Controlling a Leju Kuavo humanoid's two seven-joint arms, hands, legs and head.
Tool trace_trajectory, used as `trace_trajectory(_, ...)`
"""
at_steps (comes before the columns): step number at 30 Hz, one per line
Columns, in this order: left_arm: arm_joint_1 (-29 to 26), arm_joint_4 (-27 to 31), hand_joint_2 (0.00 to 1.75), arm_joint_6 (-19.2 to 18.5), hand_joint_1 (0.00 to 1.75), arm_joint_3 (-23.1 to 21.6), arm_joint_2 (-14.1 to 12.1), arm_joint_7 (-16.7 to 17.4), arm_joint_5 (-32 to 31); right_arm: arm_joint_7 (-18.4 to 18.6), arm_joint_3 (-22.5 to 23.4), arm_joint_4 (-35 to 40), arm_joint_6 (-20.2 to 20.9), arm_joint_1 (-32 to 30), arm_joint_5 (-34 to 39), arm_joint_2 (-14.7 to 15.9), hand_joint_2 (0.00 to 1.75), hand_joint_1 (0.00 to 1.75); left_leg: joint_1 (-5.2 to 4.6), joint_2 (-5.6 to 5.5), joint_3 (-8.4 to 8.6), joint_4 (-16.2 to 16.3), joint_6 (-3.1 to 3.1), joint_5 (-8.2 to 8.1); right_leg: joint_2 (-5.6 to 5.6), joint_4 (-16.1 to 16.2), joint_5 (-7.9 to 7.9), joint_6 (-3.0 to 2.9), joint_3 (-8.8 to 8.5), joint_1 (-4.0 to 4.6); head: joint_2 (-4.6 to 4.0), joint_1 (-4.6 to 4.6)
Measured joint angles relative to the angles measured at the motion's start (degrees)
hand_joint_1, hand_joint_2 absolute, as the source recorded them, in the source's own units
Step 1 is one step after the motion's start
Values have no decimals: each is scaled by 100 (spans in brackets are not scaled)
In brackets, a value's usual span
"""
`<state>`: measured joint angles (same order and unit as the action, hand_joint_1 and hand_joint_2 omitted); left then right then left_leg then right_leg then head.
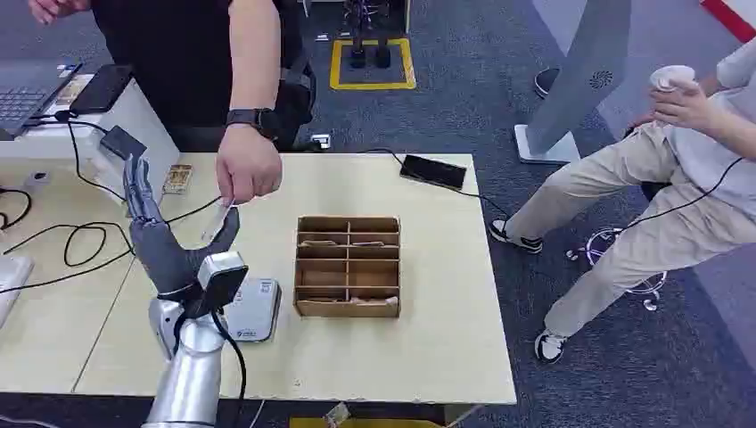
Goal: Pass the card to the sensor for recognition and then transmit it.
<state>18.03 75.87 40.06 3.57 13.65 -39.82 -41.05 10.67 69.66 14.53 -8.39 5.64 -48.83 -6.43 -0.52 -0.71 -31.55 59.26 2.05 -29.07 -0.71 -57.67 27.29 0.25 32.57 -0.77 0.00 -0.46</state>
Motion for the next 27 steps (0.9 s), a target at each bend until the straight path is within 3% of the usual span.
trace_trajectory(2,88,-15,175,0,0,182,67,-7,-237,9,-28,-6,15,0,-24,2,175,0,0,3,0,1,0,0,0,0,0,0,0,0,0,0)
trace_trajectory(3,425,-105,175,0,0,787,289,-15,-877,20,-83,-22,50,23,-63,5,175,0,1,0,-1,1,0,0,2,0,0,0,0,1,0,0)
trace_trajectory(5,838,-267,175,0,0,1553,482,-15,-1610,96,-221,-46,46,131,-129,7,175,0,2,2,-1,1,0,0,0,-1,0,0,2,2,0,-2)
trace_trajectory(6,907,-295,175,2,0,1726,503,-15,-1900,96,-284,-52,44,142,-151,7,175,0,1,-1,-2,1,0,0,1,-1,1,0,2,1,0,0)
trace_trajectory(18,936,-413,175,2,0,1912,506,-20,-1983,85,-400,-52,-17,164,-199,7,175,0,1,0,-2,1,0,0,1,-1,1,0,2,1,0,0)
trace_trajectory(19,936,-433,175,2,148,1916,506,-20,-2011,85,-405,-52,-31,166,-201,7,175,0,1,0,-2,1,0,0,1,-1,1,0,3,1,0,-2)
trace_trajectory(20,936,-457,175,2,175,1916,508,-18,-2039,85,-418,-52,-46,169,-201,7,175,0,1,0,-2,1,0,0,1,-1,1,0,3,2,0,-2)
trace_trajectory(27,979,-892,175,0,175,1916,510,-22,-1836,83,-494,-52,-59,197,-264,7,175,0,1,5,-1,1,0,0,-5,-1,1,0,4,1,0,0)
